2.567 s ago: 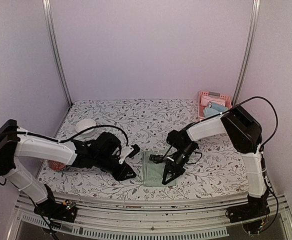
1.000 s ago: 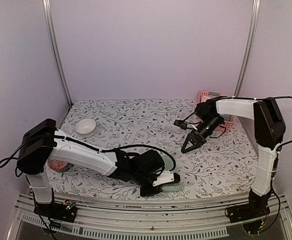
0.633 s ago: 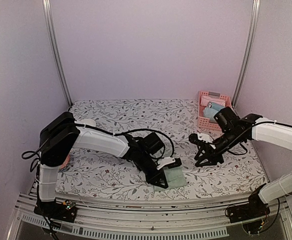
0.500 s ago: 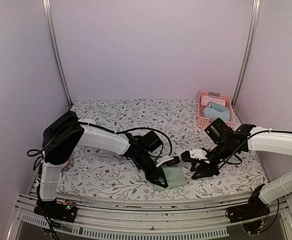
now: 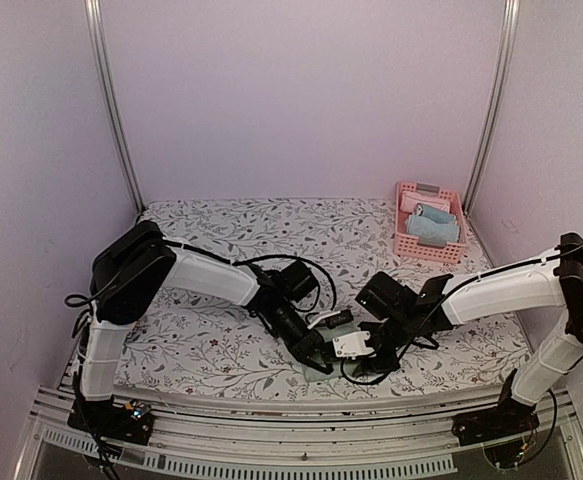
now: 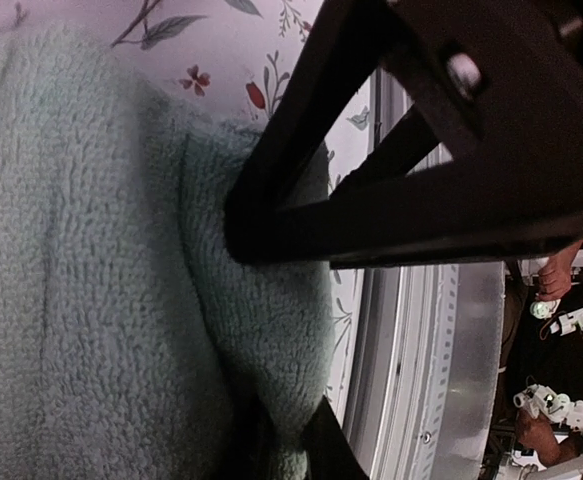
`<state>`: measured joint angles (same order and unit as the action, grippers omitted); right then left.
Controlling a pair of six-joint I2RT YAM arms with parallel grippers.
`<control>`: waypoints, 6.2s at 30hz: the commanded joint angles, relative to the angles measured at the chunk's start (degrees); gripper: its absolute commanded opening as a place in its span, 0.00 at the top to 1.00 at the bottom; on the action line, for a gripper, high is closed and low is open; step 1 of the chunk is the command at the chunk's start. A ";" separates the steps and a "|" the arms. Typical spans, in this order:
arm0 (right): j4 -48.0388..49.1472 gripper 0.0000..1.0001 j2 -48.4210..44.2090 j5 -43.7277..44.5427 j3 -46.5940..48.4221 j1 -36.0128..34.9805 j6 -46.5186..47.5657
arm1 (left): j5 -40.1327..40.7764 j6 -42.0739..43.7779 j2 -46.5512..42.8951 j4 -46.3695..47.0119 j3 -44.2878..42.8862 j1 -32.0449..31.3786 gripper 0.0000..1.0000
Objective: Roll the towels
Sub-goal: Roll the towel at the center of the board.
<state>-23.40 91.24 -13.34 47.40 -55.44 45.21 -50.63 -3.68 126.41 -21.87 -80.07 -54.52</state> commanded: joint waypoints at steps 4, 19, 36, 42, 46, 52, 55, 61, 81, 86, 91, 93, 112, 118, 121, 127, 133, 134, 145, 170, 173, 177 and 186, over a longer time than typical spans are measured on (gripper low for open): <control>1.71 0.82 5.03 2.17 3.39 -1.24 0.27 | 4.52 0.71 2.41 -5.45 1.27 0.77 0.82; -26.15 0.95 21.86 -24.84 18.80 5.22 -0.81 | 30.74 -3.78 -23.98 6.46 24.16 1.59 0.64; -48.81 0.94 51.20 -35.48 39.29 13.19 2.61 | 68.57 7.29 -36.00 15.01 31.62 -20.96 0.60; -49.11 0.93 52.21 -35.79 40.07 14.01 2.56 | 70.73 14.73 -27.14 14.95 25.06 -24.23 0.53; -49.03 0.93 52.35 -35.79 40.15 14.13 2.34 | 69.45 18.48 -23.30 15.09 22.17 -24.48 0.51; -49.00 0.92 52.63 -36.00 40.23 14.17 2.16 | 67.76 20.26 -19.66 14.95 20.10 -24.46 0.60; -48.93 0.92 52.65 -36.04 40.27 14.19 2.18 | 66.37 20.10 -18.79 14.93 19.61 -24.46 0.70; -48.79 0.83 48.79 -36.28 39.66 14.30 3.01 | 61.58 18.54 -18.60 14.00 19.42 -23.89 0.89; -15.80 0.66 -4.34 -9.75 25.67 26.13 -6.53 | 29.92 4.12 -11.07 6.65 13.61 -10.30 0.92; -9.03 0.66 -15.34 -15.64 16.53 25.31 -3.30 | 18.59 -0.43 -6.84 4.99 10.15 -5.74 0.91; -12.36 0.69 -14.00 -11.46 11.42 17.03 1.75 | 10.85 -4.88 -4.17 5.96 9.01 -2.77 0.90; -11.01 0.72 -14.23 -9.11 7.86 12.91 3.04 | 7.85 -6.25 -3.18 6.16 8.67 -1.81 0.90; 7.19 0.65 3.67 7.28 0.34 -2.53 2.73 | 1.49 -8.93 -0.09 6.96 7.42 2.09 0.87; 2.29 0.88 6.65 3.63 1.49 -2.68 3.96 | 3.82 -6.69 -1.17 4.78 6.24 2.63 0.75; -4.05 0.92 7.78 -3.47 3.25 -2.54 3.33 | 7.94 -5.74 -5.77 5.62 8.88 3.01 0.66; -16.61 0.95 12.83 -17.28 9.12 1.02 2.09 | 14.93 -7.89 -19.53 13.52 19.74 3.57 0.58; -31.31 0.95 25.75 -28.94 21.17 9.13 3.20 | 26.63 -9.63 -32.86 22.67 34.42 2.15 0.58; -33.99 0.96 28.45 -30.22 24.24 10.36 3.73 | 28.43 -9.58 -34.89 23.80 36.32 1.58 0.58; -48.48 0.95 46.63 -32.75 40.27 15.31 4.36 | 56.94 5.50 -37.93 19.67 34.37 -17.92 0.51; -52.15 0.70 37.26 -34.26 41.07 16.20 5.07 | 65.79 19.15 -16.05 10.86 18.15 -21.59 0.84; -52.20 0.69 31.04 -34.48 41.19 18.53 5.45 | 60.08 16.95 -16.21 8.55 17.73 -20.16 0.85; -48.42 0.72 22.16 -35.19 39.72 22.56 3.77 | 47.05 12.19 -15.04 4.58 15.26 -16.32 0.85; -18.65 0.74 -1.67 -24.74 19.83 26.90 -4.40 | 17.76 4.22 -5.28 -2.81 7.11 -4.54 0.83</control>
<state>-57.23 97.38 -44.49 75.81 -27.59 43.62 -16.38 5.54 114.10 -16.08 -71.57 -62.98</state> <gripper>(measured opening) 0.261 0.169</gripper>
